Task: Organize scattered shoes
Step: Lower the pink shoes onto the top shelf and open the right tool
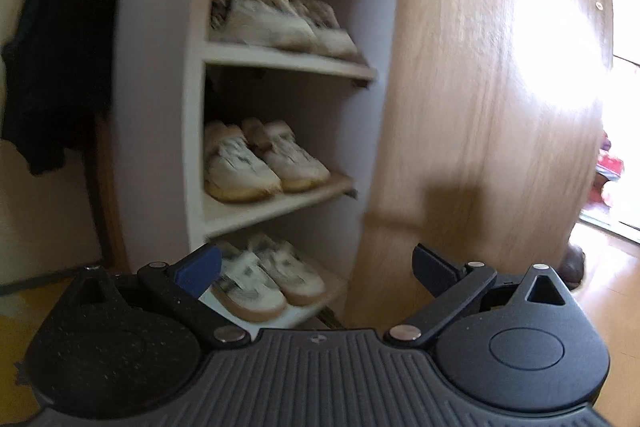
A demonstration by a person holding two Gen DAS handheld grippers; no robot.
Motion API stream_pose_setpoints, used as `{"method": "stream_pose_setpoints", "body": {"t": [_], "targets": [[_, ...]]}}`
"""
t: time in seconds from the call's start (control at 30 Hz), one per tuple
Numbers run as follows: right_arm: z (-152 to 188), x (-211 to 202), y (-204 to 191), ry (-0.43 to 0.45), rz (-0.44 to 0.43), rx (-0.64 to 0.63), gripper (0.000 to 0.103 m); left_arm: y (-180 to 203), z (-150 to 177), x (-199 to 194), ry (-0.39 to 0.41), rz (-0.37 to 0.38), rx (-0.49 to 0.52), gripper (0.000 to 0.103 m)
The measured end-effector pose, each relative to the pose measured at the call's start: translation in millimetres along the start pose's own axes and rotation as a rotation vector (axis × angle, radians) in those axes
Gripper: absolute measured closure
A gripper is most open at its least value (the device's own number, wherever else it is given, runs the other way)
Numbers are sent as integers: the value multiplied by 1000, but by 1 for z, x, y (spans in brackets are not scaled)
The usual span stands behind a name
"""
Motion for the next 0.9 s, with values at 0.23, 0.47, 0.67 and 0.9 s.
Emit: {"method": "stream_pose_setpoints", "body": {"t": [0.23, 0.47, 0.67, 0.9], "targets": [[-36, 35, -1, 24, 3, -7, 94, -12, -14, -7, 92, -52, -34, 1], [-46, 79, -2, -7, -1, -10, 94, -14, -16, 1, 61, -33, -71, 1], [-35, 112, -2, -42, 0, -3, 90, -24, -18, 3, 52, -43, -93, 1], [-35, 139, -8, -122, 13, -40, 77, -40, -24, 2, 65, -82, -113, 1]]}}
Point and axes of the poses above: each gripper's, at about its wrist camera, not at the fingertips, and x roughly the way its jaws point, y to its right, z to its underside, the point moved 4 cm from there along x, roughly the way its jaws point, and after that the axes turned 13 degrees about -x, right-handed, at the moved point
